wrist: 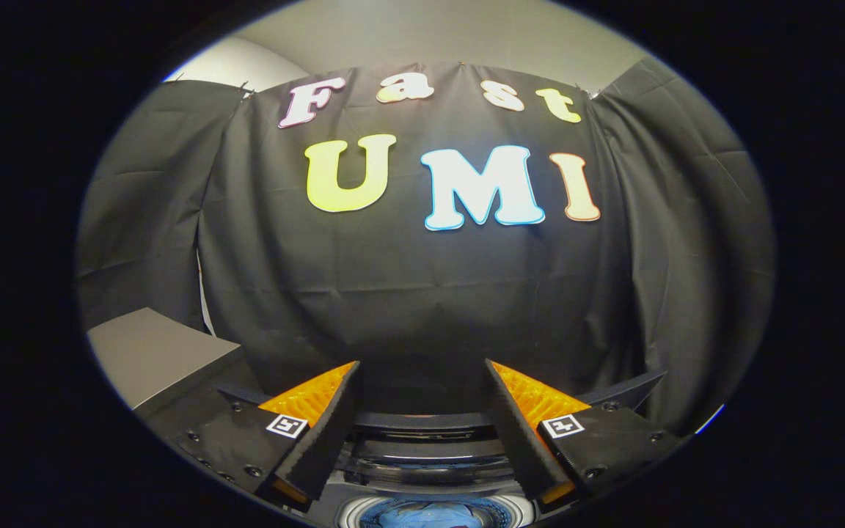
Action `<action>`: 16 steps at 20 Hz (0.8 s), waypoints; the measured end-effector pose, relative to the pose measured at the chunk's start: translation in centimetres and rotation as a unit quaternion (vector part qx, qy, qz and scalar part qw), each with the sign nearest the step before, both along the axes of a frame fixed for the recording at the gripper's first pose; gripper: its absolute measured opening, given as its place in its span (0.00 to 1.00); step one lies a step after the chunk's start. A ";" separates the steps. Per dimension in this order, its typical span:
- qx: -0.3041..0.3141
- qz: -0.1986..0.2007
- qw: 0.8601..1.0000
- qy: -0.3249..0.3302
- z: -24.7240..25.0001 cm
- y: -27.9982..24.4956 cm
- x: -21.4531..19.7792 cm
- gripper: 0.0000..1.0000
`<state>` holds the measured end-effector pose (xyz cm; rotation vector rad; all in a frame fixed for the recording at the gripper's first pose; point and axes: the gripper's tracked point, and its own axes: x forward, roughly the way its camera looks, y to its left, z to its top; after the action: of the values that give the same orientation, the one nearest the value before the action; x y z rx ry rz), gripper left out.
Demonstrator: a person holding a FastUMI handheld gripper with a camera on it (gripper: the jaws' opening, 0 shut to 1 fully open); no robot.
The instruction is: Put the clothes into the washing machine and then close the washing machine lid.
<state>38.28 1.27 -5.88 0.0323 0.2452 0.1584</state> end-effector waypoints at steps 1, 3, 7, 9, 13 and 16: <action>-0.001 0.001 1.000 -0.003 0.0 -0.1 -0.5 1.00; -0.001 0.002 1.000 -0.007 0.0 -0.2 -1.5 1.00; -0.003 0.002 1.000 -0.014 -0.3 -0.3 -3.5 1.00; -0.003 0.002 1.000 -0.017 -0.4 -0.4 -4.5 1.00; -0.003 0.003 1.000 -0.019 -0.9 -0.5 -6.4 1.00; -0.002 0.002 1.000 -0.019 -1.3 -0.7 -7.6 1.00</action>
<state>30.65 0.59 -7.22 0.0241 0.2086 0.1625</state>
